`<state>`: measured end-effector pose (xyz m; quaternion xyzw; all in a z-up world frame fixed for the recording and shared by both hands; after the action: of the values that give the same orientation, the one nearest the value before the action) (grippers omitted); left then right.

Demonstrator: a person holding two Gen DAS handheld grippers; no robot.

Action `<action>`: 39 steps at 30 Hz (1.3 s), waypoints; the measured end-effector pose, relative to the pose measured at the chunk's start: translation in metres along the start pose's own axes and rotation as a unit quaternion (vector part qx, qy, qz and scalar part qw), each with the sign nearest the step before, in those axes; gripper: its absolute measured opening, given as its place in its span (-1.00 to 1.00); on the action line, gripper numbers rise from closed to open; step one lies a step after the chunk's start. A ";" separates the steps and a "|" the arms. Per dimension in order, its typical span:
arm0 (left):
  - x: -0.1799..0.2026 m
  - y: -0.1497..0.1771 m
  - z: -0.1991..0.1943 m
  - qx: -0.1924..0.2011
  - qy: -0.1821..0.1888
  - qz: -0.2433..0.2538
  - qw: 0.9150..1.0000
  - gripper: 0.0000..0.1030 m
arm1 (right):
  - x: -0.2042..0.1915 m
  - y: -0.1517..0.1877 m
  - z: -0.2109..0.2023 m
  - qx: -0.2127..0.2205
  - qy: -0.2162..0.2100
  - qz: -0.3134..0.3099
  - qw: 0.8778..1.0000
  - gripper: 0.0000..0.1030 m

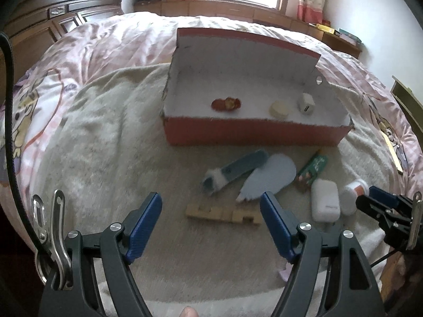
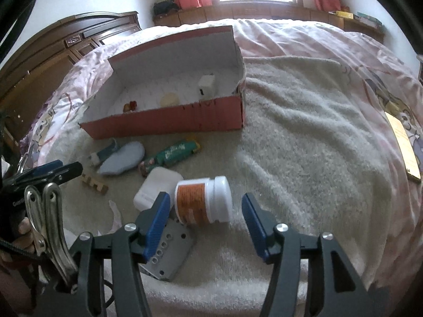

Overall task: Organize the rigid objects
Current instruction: 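Grasp the notched wooden block with the left gripper while the right grasps the orange-labelled white jar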

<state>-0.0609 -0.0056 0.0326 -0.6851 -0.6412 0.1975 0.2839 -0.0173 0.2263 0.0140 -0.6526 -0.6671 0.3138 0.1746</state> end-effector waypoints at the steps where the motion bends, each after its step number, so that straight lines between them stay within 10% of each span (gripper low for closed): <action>1: -0.001 0.003 -0.001 0.000 -0.002 -0.001 1.000 0.52 | -0.001 0.001 0.001 -0.002 0.001 0.000 1.000 0.16; 21: 0.014 0.023 0.034 -0.043 0.020 0.039 0.998 0.52 | 0.002 0.014 0.029 -0.003 0.012 0.001 1.000 0.18; 39: 0.022 0.030 0.043 0.003 -0.011 0.041 0.999 0.67 | -0.004 0.020 0.033 0.037 0.015 -0.007 0.999 0.47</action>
<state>-0.0631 0.0212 -0.0167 -0.7074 -0.6151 0.2182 0.2713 -0.0228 0.2153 -0.0226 -0.6459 -0.6569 0.3272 0.2103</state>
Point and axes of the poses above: each gripper's, at about its wrist camera, not at the fingertips, and z roughly the way its jaws point, x to its right, y to its underside, the point moved 4 cm from there along z, roughly the way its jaws point
